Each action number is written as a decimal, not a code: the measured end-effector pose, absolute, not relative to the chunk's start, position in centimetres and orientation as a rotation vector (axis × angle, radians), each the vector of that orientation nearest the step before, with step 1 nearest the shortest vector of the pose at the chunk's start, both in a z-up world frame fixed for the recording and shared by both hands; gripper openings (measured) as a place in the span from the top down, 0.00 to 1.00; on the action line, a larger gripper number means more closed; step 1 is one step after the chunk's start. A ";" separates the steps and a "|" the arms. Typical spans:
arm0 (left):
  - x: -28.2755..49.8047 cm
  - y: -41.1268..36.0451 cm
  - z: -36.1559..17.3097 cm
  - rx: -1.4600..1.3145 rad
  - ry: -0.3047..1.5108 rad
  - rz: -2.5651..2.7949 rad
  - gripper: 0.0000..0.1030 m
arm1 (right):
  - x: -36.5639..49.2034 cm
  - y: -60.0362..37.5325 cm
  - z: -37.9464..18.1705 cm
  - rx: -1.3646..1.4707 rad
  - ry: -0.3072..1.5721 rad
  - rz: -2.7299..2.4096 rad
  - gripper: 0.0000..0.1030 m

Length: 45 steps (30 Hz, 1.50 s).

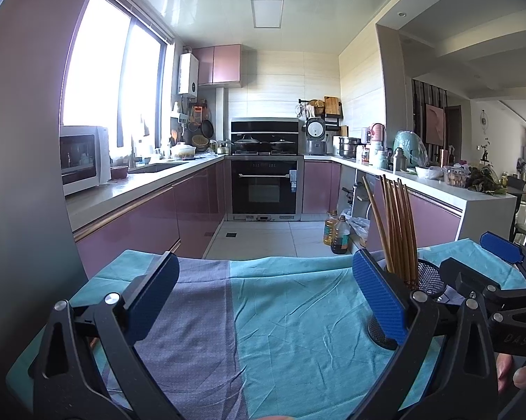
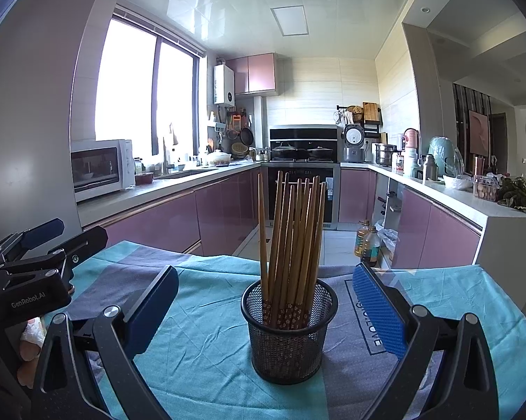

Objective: Organize utensils

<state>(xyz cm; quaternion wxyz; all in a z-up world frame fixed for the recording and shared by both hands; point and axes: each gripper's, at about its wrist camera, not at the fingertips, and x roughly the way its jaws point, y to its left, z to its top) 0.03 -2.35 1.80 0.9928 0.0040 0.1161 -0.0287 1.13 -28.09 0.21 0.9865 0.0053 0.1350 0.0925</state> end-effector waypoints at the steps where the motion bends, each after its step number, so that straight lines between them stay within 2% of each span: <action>1: 0.0 -2.3 1.8 0.008 0.232 -0.057 0.05 | 1.1 -28.1 0.2 0.010 0.273 0.186 0.06; 45: 0.1 -2.3 1.8 0.005 0.233 -0.058 0.05 | 0.8 -27.8 0.3 0.012 0.270 0.181 0.06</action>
